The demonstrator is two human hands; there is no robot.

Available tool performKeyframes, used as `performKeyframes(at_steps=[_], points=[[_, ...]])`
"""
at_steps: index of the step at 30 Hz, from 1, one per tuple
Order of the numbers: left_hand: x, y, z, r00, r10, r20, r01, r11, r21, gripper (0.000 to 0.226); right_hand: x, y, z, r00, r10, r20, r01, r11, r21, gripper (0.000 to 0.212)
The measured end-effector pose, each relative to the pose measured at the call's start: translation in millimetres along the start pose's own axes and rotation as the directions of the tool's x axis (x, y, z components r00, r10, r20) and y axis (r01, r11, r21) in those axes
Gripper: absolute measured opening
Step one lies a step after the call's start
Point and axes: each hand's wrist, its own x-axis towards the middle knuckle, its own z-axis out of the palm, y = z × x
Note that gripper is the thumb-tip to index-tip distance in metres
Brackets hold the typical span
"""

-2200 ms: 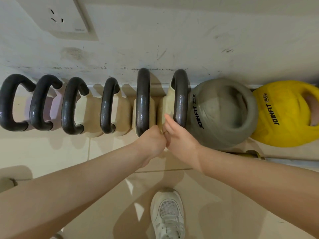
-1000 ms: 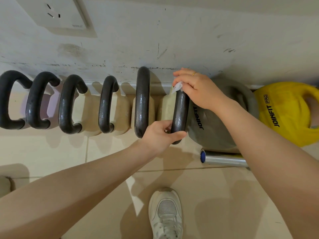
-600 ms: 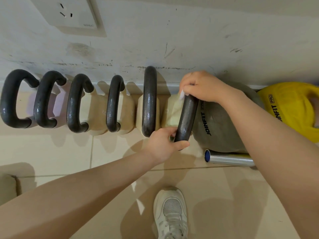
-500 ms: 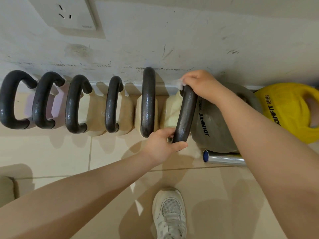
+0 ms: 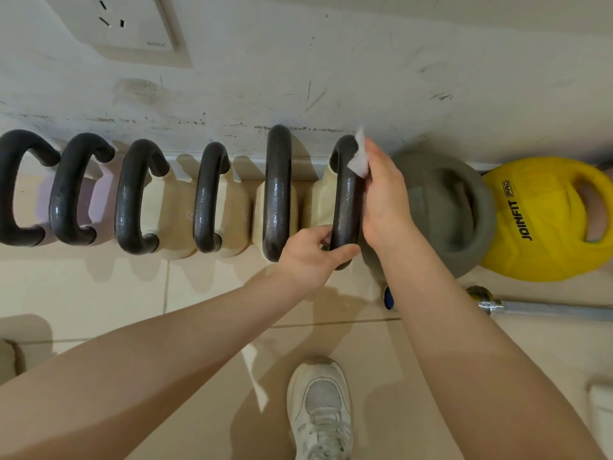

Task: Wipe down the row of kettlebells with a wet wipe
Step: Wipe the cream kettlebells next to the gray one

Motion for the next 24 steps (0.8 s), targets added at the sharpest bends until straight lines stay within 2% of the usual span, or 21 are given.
performKeyframes(at_steps=[3, 6, 8, 10, 12, 13, 17, 19, 22, 24], points=[[4, 5, 2, 1.0, -0.026, -0.014, 0.025, 0.999, -0.044, 0.023, 1, 4, 6, 0.983, -0.178, -0.036, 0.169, 0.969, -0.182, 0.038], [5, 9, 2, 0.999, -0.027, -0.024, 0.025, 0.998, -0.05, 0.023, -13, 18, -5, 0.922, -0.381, -0.066, 0.324, 0.857, -0.401, 0.038], [6, 9, 2, 0.999, -0.036, -0.024, 0.034, 0.997, -0.064, 0.022, -11, 22, -16, 0.886, -0.449, -0.115, 0.349, 0.809, -0.473, 0.03], [5, 10, 3, 0.999, -0.05, -0.016, 0.049, 0.996, -0.076, 0.022, -3, 22, -16, 0.897, -0.412, -0.164, 0.29, 0.825, -0.485, 0.023], [4, 12, 2, 0.998, -0.06, -0.013, 0.058, 0.995, -0.086, 0.022, 1, 18, -7, 0.935, -0.3, -0.188, 0.208, 0.895, -0.395, 0.028], [3, 13, 2, 0.998, -0.063, -0.013, 0.062, 0.994, -0.093, 0.022, 2, 18, -2, 0.951, -0.252, -0.182, 0.175, 0.918, -0.355, 0.031], [-9, 13, 1, 0.997, -0.081, 0.007, 0.081, 0.989, -0.125, 0.023, -8, 18, -3, 0.988, -0.126, -0.086, 0.081, 0.911, -0.404, 0.028], [-21, 13, 0, 0.998, -0.053, 0.044, 0.059, 0.988, -0.144, 0.033, -16, 21, -11, 0.996, -0.056, -0.072, 0.025, 0.928, -0.372, 0.031], [-36, 13, -3, 0.992, -0.066, 0.108, 0.085, 0.98, -0.182, 0.05, -35, 33, -16, 0.998, -0.022, -0.055, 0.004, 0.951, -0.31, 0.025], [-43, 11, -6, 0.982, -0.092, 0.163, 0.12, 0.978, -0.171, 0.055, -48, 49, -15, 0.996, -0.061, -0.069, 0.044, 0.972, -0.23, 0.022]])
